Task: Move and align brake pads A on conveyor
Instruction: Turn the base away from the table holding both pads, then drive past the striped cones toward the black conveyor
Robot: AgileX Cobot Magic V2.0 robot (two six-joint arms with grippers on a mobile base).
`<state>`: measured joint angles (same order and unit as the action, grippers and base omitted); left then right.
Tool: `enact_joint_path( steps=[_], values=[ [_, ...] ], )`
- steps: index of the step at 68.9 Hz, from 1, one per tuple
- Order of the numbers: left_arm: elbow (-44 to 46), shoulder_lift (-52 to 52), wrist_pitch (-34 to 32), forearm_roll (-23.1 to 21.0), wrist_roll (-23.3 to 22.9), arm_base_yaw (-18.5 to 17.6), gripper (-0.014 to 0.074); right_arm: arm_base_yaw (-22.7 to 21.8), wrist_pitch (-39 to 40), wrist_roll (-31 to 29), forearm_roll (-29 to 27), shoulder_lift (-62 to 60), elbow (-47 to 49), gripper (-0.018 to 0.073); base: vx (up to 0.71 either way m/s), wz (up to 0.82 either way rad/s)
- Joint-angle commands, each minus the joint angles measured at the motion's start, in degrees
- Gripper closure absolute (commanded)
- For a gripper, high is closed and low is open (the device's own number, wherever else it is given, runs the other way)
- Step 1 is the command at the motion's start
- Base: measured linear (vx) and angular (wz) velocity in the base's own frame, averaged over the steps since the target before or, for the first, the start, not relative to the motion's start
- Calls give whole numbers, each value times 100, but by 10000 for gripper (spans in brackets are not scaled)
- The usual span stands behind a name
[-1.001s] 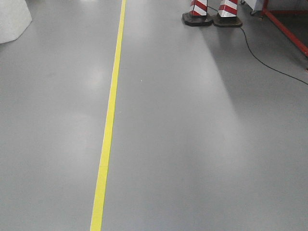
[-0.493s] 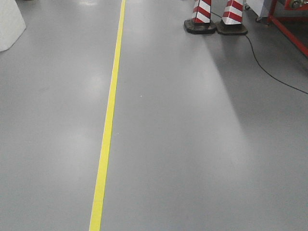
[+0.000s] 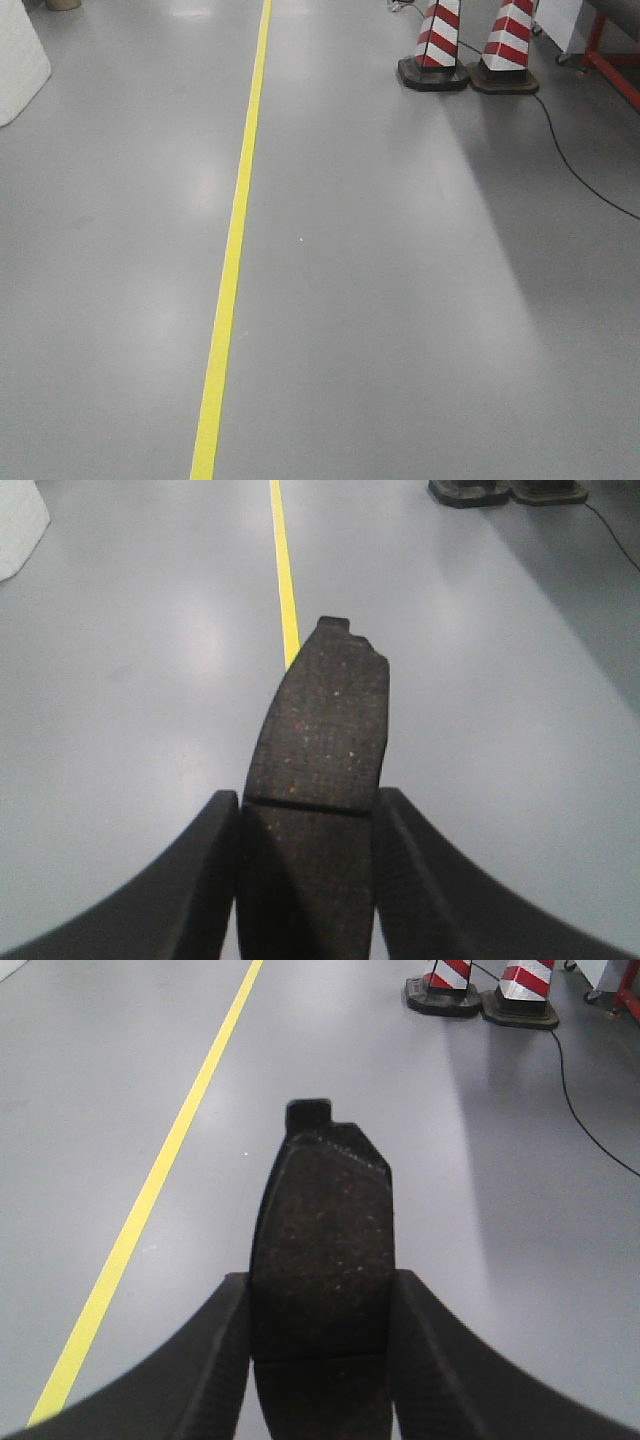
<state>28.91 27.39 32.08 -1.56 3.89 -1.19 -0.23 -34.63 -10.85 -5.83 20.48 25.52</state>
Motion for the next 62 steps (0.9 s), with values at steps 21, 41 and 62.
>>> enact_joint_path(
  steps=[21,41,62],
  values=[
    [174,20,-519,-23,-40,-11,451,-29,534,-64,-11,34,171,545,55,1],
    [174,20,-519,-23,-40,-11,451,-29,534,-64,-11,34,171,545,56,-2],
    [174,20,-519,-23,-40,-11,451,-29,534,-64,-11,34,171,545,59,0]
  ],
)
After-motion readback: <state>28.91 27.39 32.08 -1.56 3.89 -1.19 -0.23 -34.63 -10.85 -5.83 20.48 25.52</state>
